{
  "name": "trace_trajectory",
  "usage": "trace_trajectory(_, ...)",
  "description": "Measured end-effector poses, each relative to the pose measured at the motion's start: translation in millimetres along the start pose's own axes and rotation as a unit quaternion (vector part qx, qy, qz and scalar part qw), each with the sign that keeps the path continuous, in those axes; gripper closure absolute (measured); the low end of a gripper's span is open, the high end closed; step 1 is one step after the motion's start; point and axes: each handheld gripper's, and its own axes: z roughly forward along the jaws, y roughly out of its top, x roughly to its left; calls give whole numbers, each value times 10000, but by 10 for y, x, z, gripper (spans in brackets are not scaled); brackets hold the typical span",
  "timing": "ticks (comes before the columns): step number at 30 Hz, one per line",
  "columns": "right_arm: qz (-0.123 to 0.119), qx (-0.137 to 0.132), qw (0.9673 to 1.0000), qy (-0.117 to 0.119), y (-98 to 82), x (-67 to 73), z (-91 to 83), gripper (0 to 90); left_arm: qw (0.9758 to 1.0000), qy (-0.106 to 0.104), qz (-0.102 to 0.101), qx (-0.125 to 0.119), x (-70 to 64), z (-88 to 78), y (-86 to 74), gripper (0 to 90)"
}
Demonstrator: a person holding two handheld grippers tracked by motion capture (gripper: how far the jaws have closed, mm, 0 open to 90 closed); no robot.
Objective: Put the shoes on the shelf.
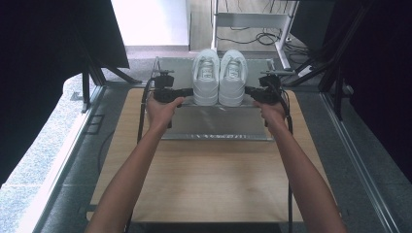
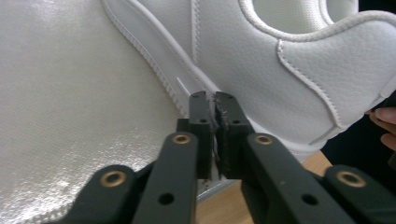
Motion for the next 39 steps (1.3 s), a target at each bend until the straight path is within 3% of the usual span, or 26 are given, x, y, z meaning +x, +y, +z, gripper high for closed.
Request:
trace_trajectory(8,140,-120,9998,86,-57,-64,-37,711,9999,101,-89,-63,67,-9,-32,626)
trace_trajectory(9,132,-216,9997,44,-77,-54,-67,641,9999,100,-70,-40,83,-27,-40,571)
trace_trajectory(13,-283,-402,9987,-130,-118,35,-170,602,9992,390,74,-49,88,-119,-43,507)
trace_trajectory(19,-528,-632,9965,-165,-181,112,-310,554,9993,285,175,-165,88,-298,-82,462)
trace_trajectory(24,-517,-798,9955,56,-295,120,-441,541,9993,42,316,-218,80,-447,-267,436)
trace_trajectory(26,-405,-828,9955,231,-398,115,-520,523,9988,-83,392,-274,70,-518,-425,428)
trace_trajectory(28,-379,-839,9953,306,-441,118,-546,519,9987,-114,422,-266,68,-542,-481,427)
trace_trajectory(32,-368,-887,9943,459,-693,155,-666,507,9983,-161,492,-280,51,-623,-779,411)
trace_trajectory(39,-330,-973,9933,532,-1052,217,-778,501,9984,-200,485,-187,10,-642,-1114,406)
